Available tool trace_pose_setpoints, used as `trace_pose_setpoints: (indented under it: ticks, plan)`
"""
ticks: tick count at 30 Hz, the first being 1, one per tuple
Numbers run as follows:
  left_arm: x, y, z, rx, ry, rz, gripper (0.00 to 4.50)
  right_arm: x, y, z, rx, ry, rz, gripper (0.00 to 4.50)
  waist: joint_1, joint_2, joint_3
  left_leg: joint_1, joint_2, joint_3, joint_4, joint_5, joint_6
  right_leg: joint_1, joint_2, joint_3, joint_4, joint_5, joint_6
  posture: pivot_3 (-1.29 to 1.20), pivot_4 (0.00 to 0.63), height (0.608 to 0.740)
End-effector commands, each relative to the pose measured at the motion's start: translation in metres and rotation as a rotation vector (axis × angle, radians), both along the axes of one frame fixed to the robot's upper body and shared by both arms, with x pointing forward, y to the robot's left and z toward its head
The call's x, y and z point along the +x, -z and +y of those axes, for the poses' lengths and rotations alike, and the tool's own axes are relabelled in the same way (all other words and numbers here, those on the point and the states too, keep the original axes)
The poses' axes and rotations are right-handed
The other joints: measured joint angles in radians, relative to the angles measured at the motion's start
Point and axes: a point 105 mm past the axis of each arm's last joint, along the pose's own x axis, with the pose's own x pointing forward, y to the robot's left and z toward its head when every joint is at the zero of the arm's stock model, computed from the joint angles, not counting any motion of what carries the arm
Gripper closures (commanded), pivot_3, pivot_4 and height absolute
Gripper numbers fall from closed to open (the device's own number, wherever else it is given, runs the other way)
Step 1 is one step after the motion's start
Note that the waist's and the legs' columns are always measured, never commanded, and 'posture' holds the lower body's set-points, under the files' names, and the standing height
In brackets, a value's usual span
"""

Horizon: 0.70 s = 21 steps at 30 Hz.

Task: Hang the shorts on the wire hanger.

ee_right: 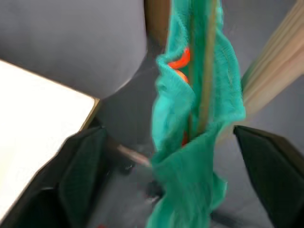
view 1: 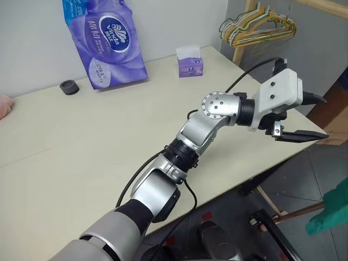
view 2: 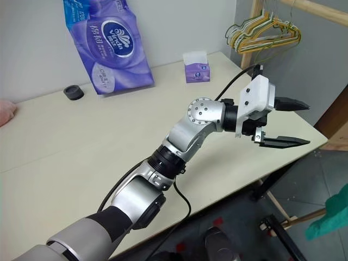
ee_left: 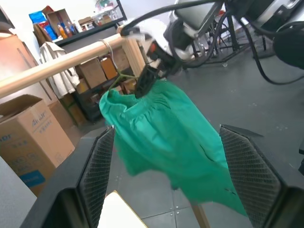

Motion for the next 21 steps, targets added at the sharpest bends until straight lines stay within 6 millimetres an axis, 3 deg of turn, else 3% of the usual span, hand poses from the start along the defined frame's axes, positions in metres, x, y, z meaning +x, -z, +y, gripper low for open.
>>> trace_pose_setpoints:
  ticks: [1, 6, 9, 12, 15, 21]
  plan:
    - [-0.013, -0.01, -0.008, -0.037, 0.042, -0.038, 0.79, -0.004, -0.039, 0.014, -0.156, 0.006, -0.105, 0.02, -0.001, 0.0, 0.0, 0.0, 0.0, 0.0, 0.0, 0.0, 0.0, 0.0, 0.0, 0.0, 0.0, 0.0, 0.0, -0.45, 0.153, 0.74]
    - [0.006, 0.007, 0.006, 0.006, -0.046, -0.03, 0.79, 0.015, -0.068, 0.05, -0.318, -0.074, -0.193, 0.02, -0.015, 0.001, -0.001, 0.0, 0.0, 0.0, 0.0, 0.0, 0.0, 0.0, 0.0, 0.001, 0.0, 0.001, 0.001, -0.45, 0.147, 0.74]
    - [0.024, 0.02, 0.021, 0.039, -0.14, -0.04, 0.79, 0.041, -0.069, 0.086, -0.372, -0.235, -0.215, 0.02, -0.034, 0.002, -0.001, 0.0, 0.0, 0.0, 0.0, 0.0, 0.0, 0.0, 0.0, 0.004, 0.0, 0.001, 0.001, -0.43, 0.144, 0.74]
    - [0.049, 0.032, 0.047, 0.071, -0.301, -0.059, 0.79, 0.068, -0.052, 0.127, -0.379, -0.418, -0.222, 0.02, -0.044, 0.002, -0.001, 0.001, 0.001, 0.001, 0.001, 0.0, 0.0, -0.001, 0.0, 0.006, 0.002, 0.002, 0.002, -0.39, 0.137, 0.74]
    - [0.084, 0.043, 0.09, 0.078, -0.566, -0.056, 0.79, 0.091, -0.023, 0.169, -0.376, -0.578, -0.25, 0.02, -0.043, 0.005, -0.003, 0.001, 0.003, 0.001, 0.002, 0.0, 0.0, -0.001, -0.001, 0.007, 0.004, 0.003, 0.004, -0.33, 0.13, 0.74]
    - [0.129, 0.047, 0.18, -0.075, -1.105, 0.055, 0.79, 0.115, 0.024, 0.241, -0.411, -0.883, -0.337, 0.02, 0.029, 0.006, -0.005, -0.006, 0.002, 0.0, 0.007, 0.001, -0.002, -0.016, -0.004, 0.005, 0.017, 0.003, 0.004, -0.21, 0.105, 0.74]
